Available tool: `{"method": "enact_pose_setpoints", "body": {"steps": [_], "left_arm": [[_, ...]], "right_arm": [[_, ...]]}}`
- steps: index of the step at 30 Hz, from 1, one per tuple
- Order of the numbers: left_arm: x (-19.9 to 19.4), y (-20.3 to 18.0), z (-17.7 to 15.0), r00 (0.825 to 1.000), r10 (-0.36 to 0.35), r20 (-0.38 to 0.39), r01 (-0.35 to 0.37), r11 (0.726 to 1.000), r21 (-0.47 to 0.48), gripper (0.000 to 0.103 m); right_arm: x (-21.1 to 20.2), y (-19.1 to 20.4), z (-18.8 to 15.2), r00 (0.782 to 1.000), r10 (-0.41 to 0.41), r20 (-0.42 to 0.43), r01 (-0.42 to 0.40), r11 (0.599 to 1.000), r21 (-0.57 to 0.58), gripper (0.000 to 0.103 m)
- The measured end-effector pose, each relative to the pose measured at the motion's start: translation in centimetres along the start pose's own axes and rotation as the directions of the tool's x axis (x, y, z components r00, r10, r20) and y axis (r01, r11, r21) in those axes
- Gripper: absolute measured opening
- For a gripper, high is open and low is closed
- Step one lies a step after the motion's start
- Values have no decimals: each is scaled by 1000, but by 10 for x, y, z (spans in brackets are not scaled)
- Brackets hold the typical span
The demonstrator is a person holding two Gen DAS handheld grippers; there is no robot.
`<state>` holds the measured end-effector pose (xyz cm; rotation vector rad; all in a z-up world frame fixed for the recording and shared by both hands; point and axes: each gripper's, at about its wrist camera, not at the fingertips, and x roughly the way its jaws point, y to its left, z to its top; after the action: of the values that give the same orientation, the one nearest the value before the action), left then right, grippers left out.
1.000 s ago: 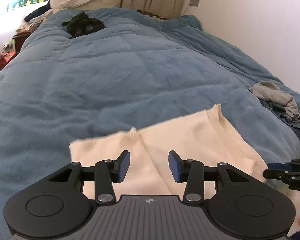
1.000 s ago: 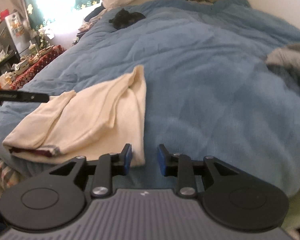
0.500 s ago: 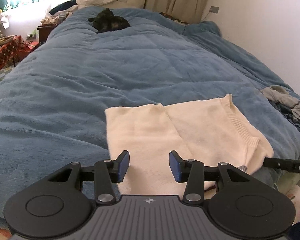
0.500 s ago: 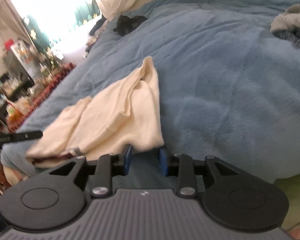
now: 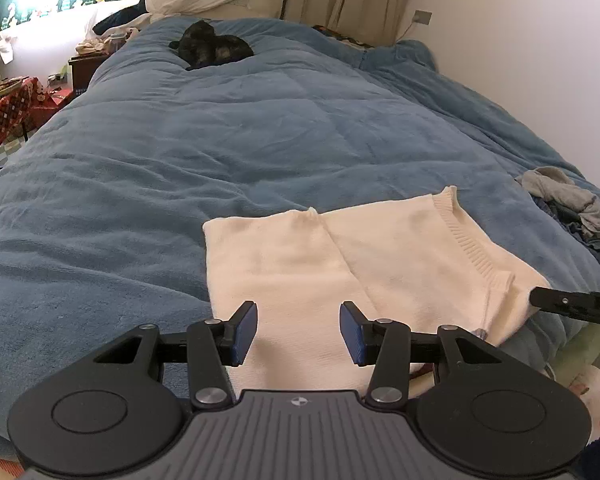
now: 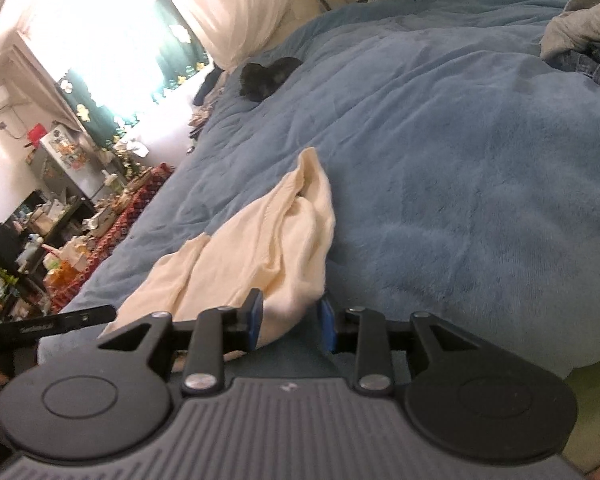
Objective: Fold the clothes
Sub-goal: 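Open both grippers and lift them away from the folded vest, then grasp the cream vest's end with the right gripper and fold it over lengthwise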
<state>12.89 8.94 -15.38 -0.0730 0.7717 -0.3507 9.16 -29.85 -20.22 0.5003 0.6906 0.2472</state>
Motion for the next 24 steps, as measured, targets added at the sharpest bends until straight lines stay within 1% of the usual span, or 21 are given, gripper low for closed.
{"method": "enact_pose_setpoints", "body": {"steps": [1,3,7,10,13,16,19,21,24], "left_arm": [[0,0,0,1000,3,-1,-3,1000,1,45],[0,2,-1,1000,9,-2,-9,1000,-4,45],[-4,9,-2,1000,26,-1,-26,1000,-11,45],[-8,18,-3,999,33,2,-33,999,-27,45],[-15,27,-7,999,42,14,-41,998,-46,45],[-22,37,-11,998,49,26,-47,997,-61,45],[-31,48,-17,997,61,41,-57,995,-78,45],[-37,58,-21,996,68,50,-63,993,-96,45],[-47,75,-25,995,80,65,-71,988,-138,45]], "right_arm": [[3,2,1,1000,-17,-3,17,1000,-11,10],[8,8,1,999,-55,0,55,997,-50,8],[2,20,-2,996,-84,28,87,988,-124,8],[-3,39,5,995,-83,63,94,975,-201,7],[-6,71,16,993,-56,104,87,942,-323,7],[-4,109,27,993,15,116,35,908,-417,7],[7,152,34,990,103,93,-42,861,-507,7],[17,184,31,986,157,59,-96,814,-573,7],[41,230,16,974,222,-38,-191,729,-657,7]]}}
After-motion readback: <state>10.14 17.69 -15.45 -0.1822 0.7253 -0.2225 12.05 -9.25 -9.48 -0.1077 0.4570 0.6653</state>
